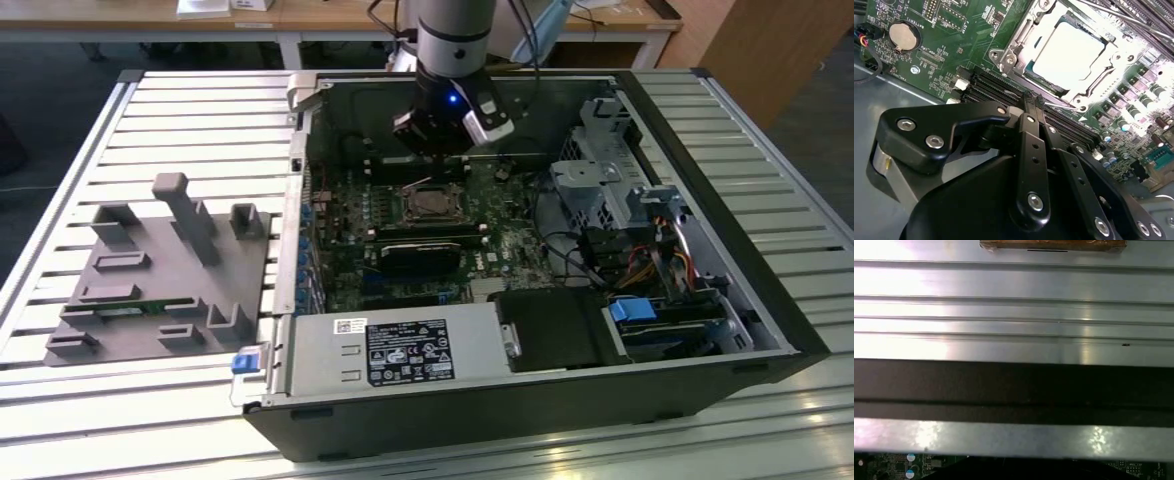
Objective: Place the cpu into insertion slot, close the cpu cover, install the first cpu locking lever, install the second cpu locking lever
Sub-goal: 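Install the first cpu locking lever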
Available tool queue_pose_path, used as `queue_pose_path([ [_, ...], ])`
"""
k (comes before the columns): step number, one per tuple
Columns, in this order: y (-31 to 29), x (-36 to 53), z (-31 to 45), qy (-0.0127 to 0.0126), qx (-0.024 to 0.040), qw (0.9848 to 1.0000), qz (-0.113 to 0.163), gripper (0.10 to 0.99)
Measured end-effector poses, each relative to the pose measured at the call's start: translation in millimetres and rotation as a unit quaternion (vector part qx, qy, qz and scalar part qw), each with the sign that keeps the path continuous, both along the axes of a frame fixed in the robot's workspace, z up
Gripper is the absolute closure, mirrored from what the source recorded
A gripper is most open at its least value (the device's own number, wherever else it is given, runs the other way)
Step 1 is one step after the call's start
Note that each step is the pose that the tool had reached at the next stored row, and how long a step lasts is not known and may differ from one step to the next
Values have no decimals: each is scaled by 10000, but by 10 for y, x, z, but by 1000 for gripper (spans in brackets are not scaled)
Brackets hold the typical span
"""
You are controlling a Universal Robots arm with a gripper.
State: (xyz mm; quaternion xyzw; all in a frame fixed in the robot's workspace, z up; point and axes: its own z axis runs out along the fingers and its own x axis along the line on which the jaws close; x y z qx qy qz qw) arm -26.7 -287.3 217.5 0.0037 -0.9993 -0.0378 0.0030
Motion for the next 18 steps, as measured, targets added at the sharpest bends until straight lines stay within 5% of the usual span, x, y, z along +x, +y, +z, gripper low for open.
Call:
queue_pose_path([
  [18,0,51,-122,3,-71,10000,0,980],
])
